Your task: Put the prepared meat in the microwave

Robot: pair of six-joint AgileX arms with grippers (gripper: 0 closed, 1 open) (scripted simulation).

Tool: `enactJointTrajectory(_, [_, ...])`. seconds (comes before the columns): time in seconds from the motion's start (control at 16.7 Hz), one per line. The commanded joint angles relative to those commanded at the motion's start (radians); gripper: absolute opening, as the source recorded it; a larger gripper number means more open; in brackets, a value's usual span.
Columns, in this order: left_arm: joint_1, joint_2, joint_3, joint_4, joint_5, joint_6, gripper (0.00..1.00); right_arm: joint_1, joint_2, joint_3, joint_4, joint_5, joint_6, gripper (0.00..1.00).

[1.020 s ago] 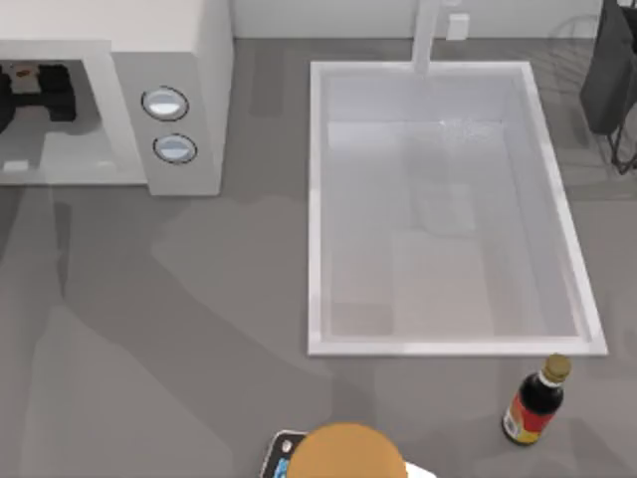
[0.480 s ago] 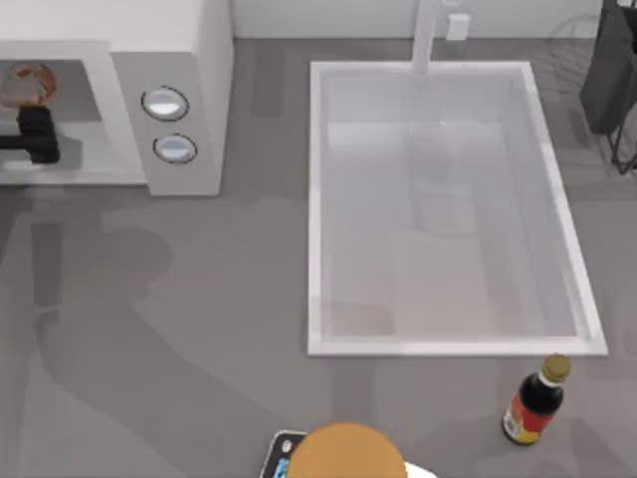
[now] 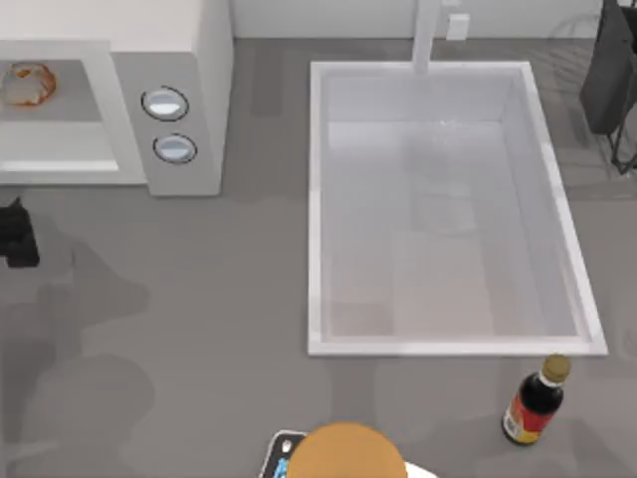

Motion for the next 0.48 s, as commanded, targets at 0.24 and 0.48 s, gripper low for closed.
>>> enactJointTrajectory(0.24, [0.01,-0.03,-0.048,0.029,0.009,0.003,1.0,0.0,0.0,0.0,0.0,0.0,0.0,1.0])
enactJointTrajectory(0.48, [0.004,-0.039,-0.04,0.011,0.008,0.002,1.0,0.0,0.0,0.0,0.0,0.0,0.0,1.0])
